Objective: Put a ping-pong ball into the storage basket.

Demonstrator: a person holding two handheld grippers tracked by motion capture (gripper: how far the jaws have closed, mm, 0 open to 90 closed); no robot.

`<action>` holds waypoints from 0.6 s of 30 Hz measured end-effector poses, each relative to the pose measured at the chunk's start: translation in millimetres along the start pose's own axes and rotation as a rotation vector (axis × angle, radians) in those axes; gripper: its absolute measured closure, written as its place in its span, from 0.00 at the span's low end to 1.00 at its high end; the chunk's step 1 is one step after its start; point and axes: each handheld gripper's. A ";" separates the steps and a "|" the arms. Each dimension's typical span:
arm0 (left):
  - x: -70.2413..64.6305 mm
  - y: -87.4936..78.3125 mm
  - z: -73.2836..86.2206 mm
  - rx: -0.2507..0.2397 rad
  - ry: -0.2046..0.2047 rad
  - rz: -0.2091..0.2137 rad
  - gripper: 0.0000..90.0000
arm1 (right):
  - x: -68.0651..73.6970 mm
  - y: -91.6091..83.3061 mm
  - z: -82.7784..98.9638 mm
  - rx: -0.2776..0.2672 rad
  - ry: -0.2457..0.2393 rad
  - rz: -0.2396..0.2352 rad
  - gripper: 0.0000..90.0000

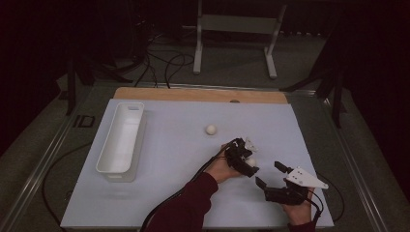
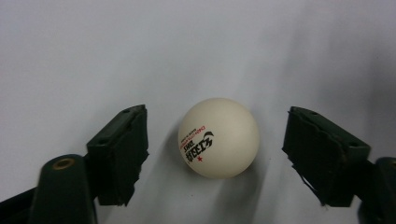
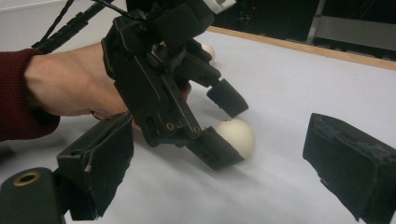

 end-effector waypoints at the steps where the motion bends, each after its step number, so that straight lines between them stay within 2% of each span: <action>1: 0.0 0.4 0.2 0.001 -0.001 0.001 0.30 | 0.1 0.1 0.0 0.001 0.001 0.000 0.09; 10: 0.6 4.9 0.6 0.032 -0.006 -0.007 0.42 | 0.0 0.3 0.0 0.001 0.001 -0.001 0.09; 13: 0.2 5.9 1.5 0.049 0.005 0.002 0.55 | -0.1 0.1 -0.1 0.001 0.001 -0.001 0.09; 16: -0.1 5.0 1.0 0.051 0.011 -0.008 0.56 | -0.3 0.0 -0.1 -0.001 -0.001 0.000 0.09; 18: 1.8 1.7 -0.5 0.034 -0.002 -0.017 0.56 | -0.3 0.1 0.0 0.001 0.000 0.000 0.09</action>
Point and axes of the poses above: each handheld gripper's, and its own axes: y roughly forward along the jaws, z roughly out of its underside, x roughly to its left, and after that the axes turned 7 degrees about -x, right-handed
